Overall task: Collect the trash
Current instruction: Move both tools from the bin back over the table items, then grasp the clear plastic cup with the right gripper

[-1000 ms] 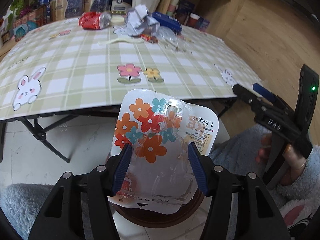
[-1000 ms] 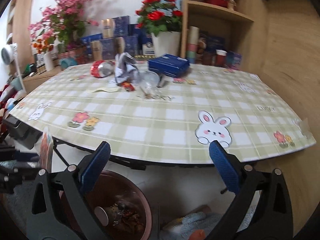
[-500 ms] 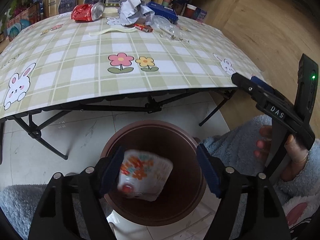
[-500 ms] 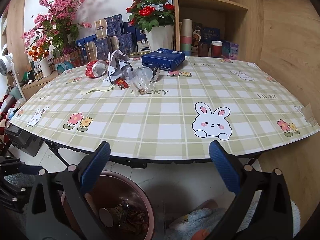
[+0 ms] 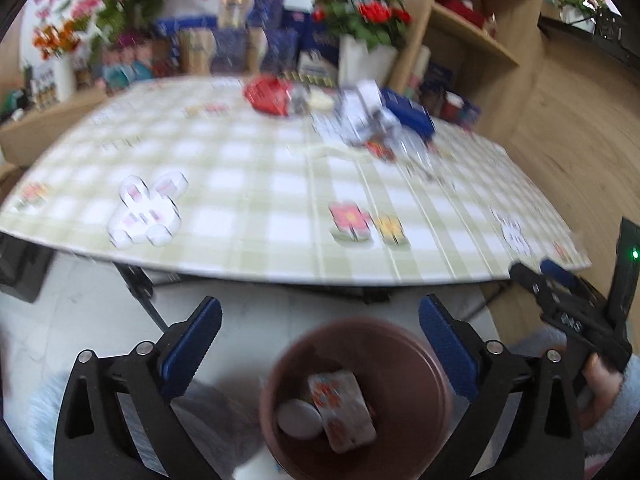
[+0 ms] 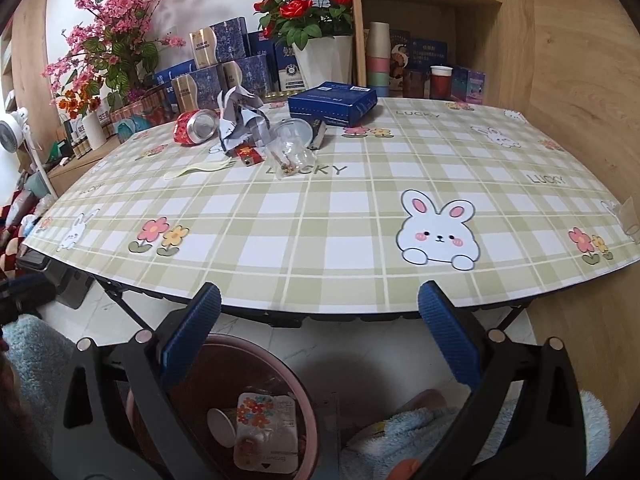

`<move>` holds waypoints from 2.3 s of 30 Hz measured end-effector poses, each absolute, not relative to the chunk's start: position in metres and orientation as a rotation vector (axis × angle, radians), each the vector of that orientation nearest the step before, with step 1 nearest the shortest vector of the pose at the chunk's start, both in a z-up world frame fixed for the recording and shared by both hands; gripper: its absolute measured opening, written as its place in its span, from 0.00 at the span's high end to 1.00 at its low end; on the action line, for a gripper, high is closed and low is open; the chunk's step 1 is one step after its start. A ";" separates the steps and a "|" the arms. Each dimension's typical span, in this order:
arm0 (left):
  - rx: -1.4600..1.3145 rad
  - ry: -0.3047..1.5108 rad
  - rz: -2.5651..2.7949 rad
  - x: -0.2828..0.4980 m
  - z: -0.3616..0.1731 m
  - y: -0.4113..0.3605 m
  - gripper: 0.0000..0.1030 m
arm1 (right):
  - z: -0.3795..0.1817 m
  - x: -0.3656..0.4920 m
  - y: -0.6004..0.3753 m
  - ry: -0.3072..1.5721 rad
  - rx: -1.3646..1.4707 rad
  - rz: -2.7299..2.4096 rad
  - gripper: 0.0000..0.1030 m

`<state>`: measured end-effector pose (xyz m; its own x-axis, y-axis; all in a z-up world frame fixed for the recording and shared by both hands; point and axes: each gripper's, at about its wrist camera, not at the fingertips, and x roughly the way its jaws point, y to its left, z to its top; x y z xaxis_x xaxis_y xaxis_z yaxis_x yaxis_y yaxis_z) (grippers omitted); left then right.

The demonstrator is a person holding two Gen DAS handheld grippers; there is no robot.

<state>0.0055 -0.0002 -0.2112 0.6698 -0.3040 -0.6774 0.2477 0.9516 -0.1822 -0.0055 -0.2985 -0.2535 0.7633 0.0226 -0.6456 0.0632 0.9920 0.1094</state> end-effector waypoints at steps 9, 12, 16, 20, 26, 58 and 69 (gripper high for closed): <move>-0.020 0.607 -0.187 0.021 -0.171 0.016 0.06 | -0.242 -0.003 -0.301 0.689 0.168 0.047 0.05; -0.035 0.591 -0.184 0.027 -0.165 0.021 0.06 | -0.239 0.002 -0.304 0.692 0.183 0.061 0.05; -0.044 0.583 -0.200 0.034 -0.161 0.025 0.06 | -0.234 0.011 -0.311 0.700 0.181 0.071 0.05; -0.006 0.583 -0.207 0.043 -0.161 0.022 0.06 | -0.232 0.023 -0.316 0.719 0.121 0.030 0.05; 0.012 0.589 -0.209 0.058 -0.162 0.023 0.06 | -0.229 0.049 -0.332 0.755 0.124 0.059 0.05; -0.002 0.688 -0.179 0.102 -0.190 0.024 0.06 | -0.249 0.213 -0.294 0.853 -0.055 0.244 0.33; 0.012 0.724 -0.200 0.110 -0.201 0.007 0.06 | -0.262 0.213 -0.276 0.876 -0.137 0.265 0.59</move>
